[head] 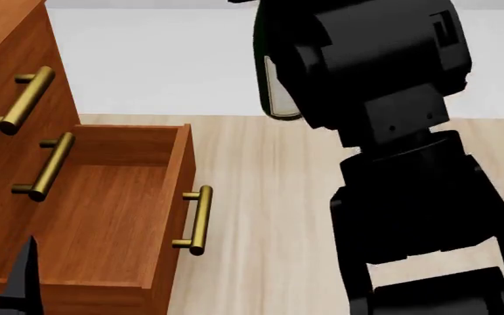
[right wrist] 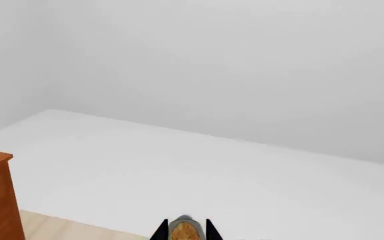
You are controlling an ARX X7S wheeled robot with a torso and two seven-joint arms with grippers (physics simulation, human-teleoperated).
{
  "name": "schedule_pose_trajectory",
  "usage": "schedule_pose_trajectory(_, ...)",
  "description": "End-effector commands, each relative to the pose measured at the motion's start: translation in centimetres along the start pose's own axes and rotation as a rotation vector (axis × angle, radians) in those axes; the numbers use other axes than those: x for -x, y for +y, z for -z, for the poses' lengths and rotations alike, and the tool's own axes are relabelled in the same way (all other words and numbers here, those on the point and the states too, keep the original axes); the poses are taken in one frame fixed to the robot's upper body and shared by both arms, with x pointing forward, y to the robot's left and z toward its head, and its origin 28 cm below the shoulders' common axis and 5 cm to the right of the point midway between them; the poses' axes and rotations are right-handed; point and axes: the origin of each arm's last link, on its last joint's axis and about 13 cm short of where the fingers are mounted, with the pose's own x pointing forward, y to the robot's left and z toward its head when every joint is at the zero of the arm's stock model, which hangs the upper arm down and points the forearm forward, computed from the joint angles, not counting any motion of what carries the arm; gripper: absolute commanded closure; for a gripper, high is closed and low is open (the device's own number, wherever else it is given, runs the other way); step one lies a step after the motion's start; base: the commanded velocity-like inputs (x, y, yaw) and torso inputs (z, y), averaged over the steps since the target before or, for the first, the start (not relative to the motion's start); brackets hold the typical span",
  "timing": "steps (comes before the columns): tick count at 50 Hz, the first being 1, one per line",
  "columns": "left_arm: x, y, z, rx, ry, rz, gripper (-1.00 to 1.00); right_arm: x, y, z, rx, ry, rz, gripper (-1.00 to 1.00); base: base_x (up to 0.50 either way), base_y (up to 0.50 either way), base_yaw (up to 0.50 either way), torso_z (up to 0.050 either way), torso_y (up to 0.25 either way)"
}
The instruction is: Put the wine bottle in the bottom drawer of the cabinet.
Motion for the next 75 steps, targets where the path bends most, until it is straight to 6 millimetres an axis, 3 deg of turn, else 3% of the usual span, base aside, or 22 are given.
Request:
schedule_pose_trajectory(1, -0.1, 0.2, 0.0, -0.007, 0.009, -0.02, -1.0, -1.0, 1.7, -1.3, 0.02, 0.014, -0.046, 1.0, 0.0, 0.0, 0.0, 0.015, 0.0)
schedule_pose_trajectory(8, 0.0, 0.2, 0.0, -0.005, 0.006, -0.015, -1.0, -1.7, 2.4, -1.5, -0.045, 0.05, -0.1, 1.0, 0.0, 0.0, 0.0, 0.0, 0.001)
schedule_pose_trajectory(24, -0.1, 0.3, 0.4, -0.013, 0.023, -0.026, -1.0, -1.3, 4.2, -1.6, -0.074, 0.11, -0.189, 1.0, 0.0, 0.0, 0.0, 0.0, 0.001)
schedule_pose_trajectory(75, 0.0, 0.5, 0.9, -0.002, 0.029, -0.026, -1.0, -1.1, 6.1, 0.0, -0.337, 0.212, -0.404, 1.0, 0.0, 0.0, 0.0, 0.0, 0.001)
